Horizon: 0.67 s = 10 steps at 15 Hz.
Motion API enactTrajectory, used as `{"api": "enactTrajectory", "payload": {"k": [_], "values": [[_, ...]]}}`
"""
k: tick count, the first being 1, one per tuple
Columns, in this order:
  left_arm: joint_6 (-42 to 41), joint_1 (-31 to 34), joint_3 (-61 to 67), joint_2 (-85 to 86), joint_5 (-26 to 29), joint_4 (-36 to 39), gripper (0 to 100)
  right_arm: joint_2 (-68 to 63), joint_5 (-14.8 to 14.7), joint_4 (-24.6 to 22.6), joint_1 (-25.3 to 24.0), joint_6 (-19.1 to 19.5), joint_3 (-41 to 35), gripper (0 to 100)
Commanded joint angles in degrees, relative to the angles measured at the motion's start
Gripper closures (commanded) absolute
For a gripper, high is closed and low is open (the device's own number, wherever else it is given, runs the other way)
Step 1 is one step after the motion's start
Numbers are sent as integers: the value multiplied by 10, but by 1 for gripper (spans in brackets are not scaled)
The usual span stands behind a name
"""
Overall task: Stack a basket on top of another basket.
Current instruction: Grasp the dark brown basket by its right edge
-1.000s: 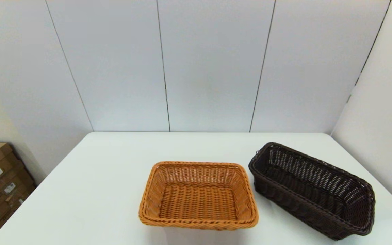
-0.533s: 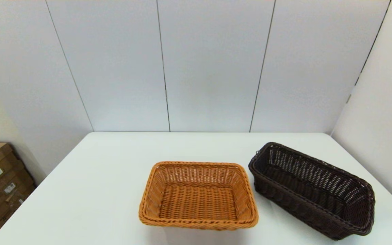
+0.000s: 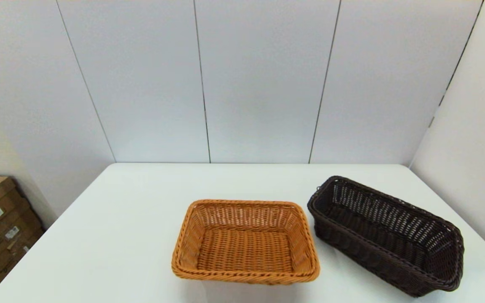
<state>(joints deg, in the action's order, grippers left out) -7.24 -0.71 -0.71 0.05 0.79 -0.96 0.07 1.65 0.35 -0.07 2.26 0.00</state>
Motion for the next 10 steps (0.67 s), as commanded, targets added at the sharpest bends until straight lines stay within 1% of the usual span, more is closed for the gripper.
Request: {"api": "enactTrajectory", "payload": {"k": [1, 10], "values": [[31, 0, 10, 0, -3, 0, 0, -1, -1, 0, 0, 0, 0, 0], [41, 0, 10, 0, -4, 1, 0, -1, 0, 0, 0, 0, 0, 0]]}}
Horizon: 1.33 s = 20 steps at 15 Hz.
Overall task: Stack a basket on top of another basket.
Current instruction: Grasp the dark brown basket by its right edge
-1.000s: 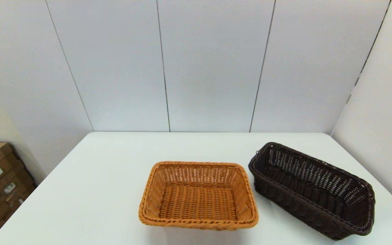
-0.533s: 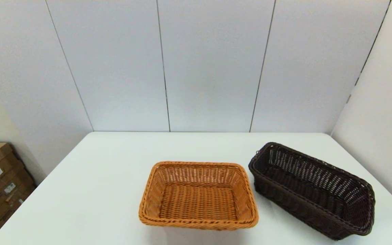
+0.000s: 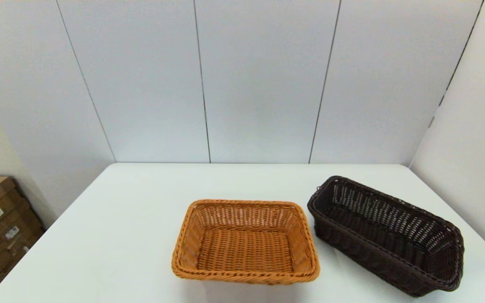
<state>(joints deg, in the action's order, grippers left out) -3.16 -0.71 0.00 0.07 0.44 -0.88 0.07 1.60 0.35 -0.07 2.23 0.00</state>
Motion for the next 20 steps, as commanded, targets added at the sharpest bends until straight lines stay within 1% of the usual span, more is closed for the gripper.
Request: {"api": "enactTrajectory", "payload": {"k": [1, 17, 18, 20], "values": [[0, 0, 3, -1, 0, 0, 0, -1, 1, 0, 0, 1, 0, 0], [0, 0, 3, -1, 0, 0, 0, -1, 2, 0, 0, 3, 0, 0], [0, 0, 3, -1, 0, 0, 0, -6, 1, 1, 0, 8, 0, 0], [0, 0, 3, -1, 0, 0, 0, -73, 3, -1, 0, 4, 23, 0]]}}
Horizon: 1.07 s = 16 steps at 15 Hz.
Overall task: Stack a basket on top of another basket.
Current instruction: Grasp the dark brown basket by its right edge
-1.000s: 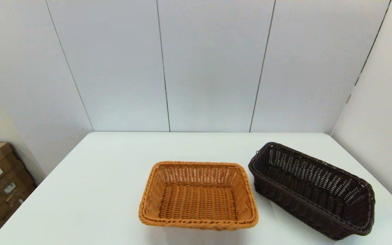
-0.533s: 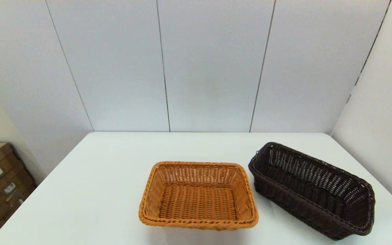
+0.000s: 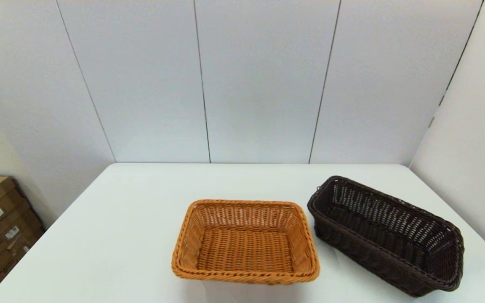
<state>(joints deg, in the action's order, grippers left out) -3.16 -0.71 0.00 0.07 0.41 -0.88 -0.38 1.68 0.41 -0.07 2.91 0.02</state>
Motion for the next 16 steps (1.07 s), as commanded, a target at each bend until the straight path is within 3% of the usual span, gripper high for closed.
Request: {"api": "enactTrajectory", "payload": {"k": [1, 5, 11, 14, 16], "values": [[0, 0, 3, -1, 0, 0, 0, -106, 4, -1, -2, -5, 44, 0], [0, 0, 3, -1, 0, 0, 0, -300, 47, 0, -8, -5, 187, 0], [0, 0, 3, -1, 0, 0, 0, -581, 45, 2, -35, -10, 327, 0], [0, 0, 3, -1, 0, 0, 0, -702, 40, 14, -29, -67, 382, 0], [0, 0, 3, -1, 0, 0, 0, -771, 13, 65, -28, -95, 432, 0]]}}
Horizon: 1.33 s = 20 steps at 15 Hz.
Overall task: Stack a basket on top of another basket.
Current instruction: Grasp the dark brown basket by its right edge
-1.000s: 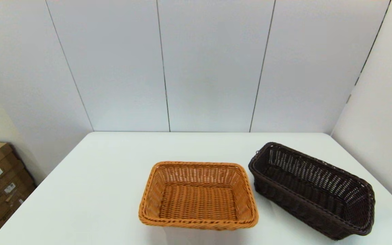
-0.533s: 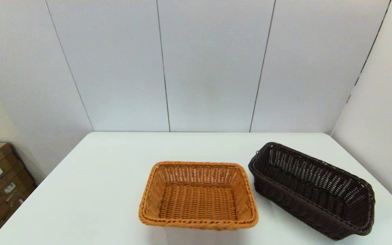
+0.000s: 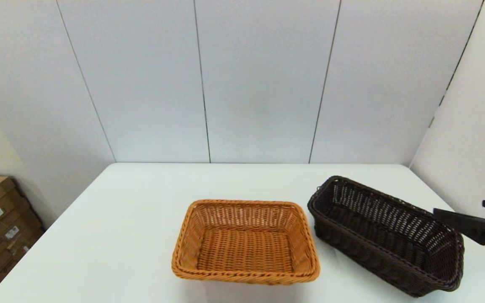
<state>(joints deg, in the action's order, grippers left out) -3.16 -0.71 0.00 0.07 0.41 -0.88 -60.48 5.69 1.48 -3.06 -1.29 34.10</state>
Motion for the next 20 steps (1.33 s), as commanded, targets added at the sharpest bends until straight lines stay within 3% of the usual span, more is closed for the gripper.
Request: {"api": "enactTrajectory", "payload": {"k": [1, 3, 7, 10, 12, 15, 20], "values": [[0, 0, 3, -1, 0, 0, 0, -206, -44, 75, 3, -85, 113, 0], [0, 0, 3, -1, 0, 0, 0, -251, -54, 82, 18, -120, 142, 0], [0, 0, 3, -1, 0, 0, 0, -302, -86, 82, 68, -121, 163, 0], [0, 0, 3, -1, 0, 0, 0, -310, -92, 87, 99, -118, 176, 0], [0, 0, 3, -1, 0, 0, 0, -313, -95, 122, 117, -117, 189, 0], [0, 0, 3, -1, 0, 0, 0, -317, -131, 157, 133, -117, 194, 0], [0, 0, 3, -1, 0, 0, 0, -342, -133, 201, 149, -120, 193, 0]]}}
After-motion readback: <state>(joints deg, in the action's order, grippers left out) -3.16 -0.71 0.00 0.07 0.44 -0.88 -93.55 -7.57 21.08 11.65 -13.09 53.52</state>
